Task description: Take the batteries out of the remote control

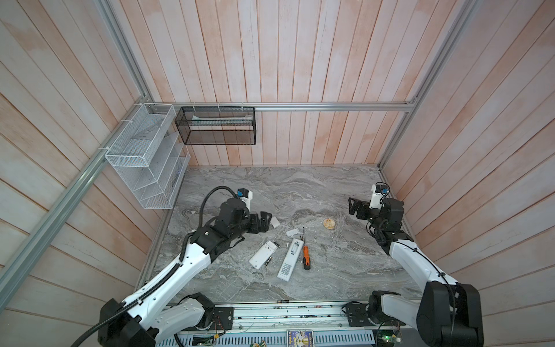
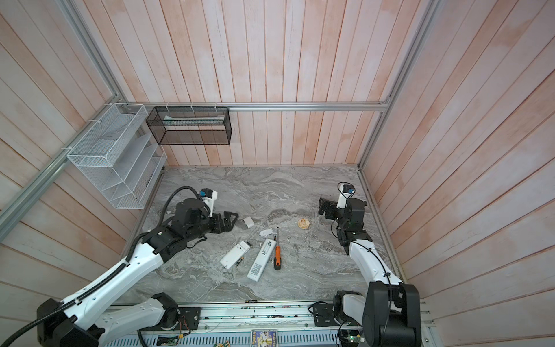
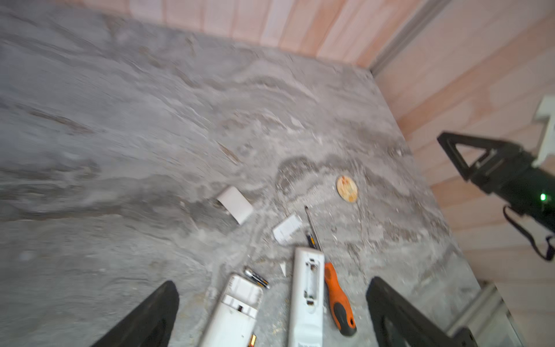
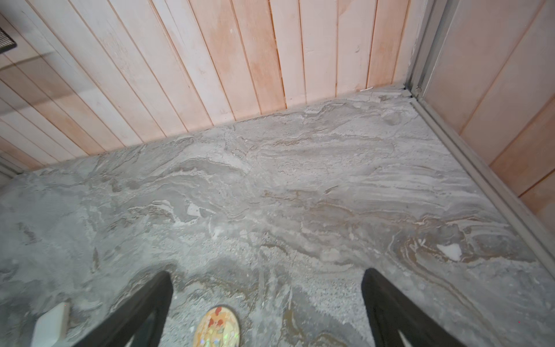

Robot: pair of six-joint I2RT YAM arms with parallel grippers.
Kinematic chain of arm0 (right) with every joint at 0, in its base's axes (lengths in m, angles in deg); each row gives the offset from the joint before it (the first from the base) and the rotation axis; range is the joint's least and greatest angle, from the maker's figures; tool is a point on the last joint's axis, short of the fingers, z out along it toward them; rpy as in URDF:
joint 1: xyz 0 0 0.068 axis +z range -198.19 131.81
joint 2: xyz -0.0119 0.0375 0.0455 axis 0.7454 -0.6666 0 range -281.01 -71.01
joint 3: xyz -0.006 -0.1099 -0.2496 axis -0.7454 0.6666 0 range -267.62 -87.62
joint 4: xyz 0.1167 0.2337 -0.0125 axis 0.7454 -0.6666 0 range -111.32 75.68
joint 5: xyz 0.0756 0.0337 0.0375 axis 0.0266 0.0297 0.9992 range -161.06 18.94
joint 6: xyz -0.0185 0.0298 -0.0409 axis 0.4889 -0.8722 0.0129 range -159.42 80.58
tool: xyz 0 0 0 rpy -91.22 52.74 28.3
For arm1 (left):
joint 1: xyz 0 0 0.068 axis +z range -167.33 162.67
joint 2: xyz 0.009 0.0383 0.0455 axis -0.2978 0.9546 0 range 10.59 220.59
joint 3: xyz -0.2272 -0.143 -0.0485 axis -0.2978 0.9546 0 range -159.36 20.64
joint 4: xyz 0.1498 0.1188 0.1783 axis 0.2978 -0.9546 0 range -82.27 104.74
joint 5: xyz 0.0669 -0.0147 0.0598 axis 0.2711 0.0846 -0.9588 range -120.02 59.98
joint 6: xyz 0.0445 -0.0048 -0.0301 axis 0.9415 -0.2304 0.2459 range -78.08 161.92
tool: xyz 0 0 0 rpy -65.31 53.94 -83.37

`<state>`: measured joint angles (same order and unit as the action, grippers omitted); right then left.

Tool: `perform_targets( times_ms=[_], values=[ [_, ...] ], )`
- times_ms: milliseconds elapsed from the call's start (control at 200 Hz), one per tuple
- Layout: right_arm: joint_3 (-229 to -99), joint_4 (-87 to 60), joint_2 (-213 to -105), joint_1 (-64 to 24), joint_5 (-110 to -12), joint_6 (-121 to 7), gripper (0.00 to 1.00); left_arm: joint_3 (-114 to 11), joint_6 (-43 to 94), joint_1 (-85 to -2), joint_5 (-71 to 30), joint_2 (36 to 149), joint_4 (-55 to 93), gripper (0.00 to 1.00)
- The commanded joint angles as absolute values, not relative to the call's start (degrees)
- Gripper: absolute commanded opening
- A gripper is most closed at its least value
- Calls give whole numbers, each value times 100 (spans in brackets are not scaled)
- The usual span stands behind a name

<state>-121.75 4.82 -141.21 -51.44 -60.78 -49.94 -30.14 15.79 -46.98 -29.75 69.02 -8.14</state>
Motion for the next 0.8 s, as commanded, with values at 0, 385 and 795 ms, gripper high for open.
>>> perform_targets(
  times_ms=[0, 385, 795],
  values=[
    [-12051, 1464, -14519, -5376, -6083, -4640, 98, -2587, 1953, -4501, -4036, 6501, -456, 100],
    [-11713, 2432, -15388, -5549, -5780, -4241, 98, -608, 2834, -3537, -5178, 5353, 1798, 100],
    [-10899, 4136, -15665, -5549, -5702, -4183, 98, 845, 3901, -2089, -3887, 6632, 5380, 100]
  ],
)
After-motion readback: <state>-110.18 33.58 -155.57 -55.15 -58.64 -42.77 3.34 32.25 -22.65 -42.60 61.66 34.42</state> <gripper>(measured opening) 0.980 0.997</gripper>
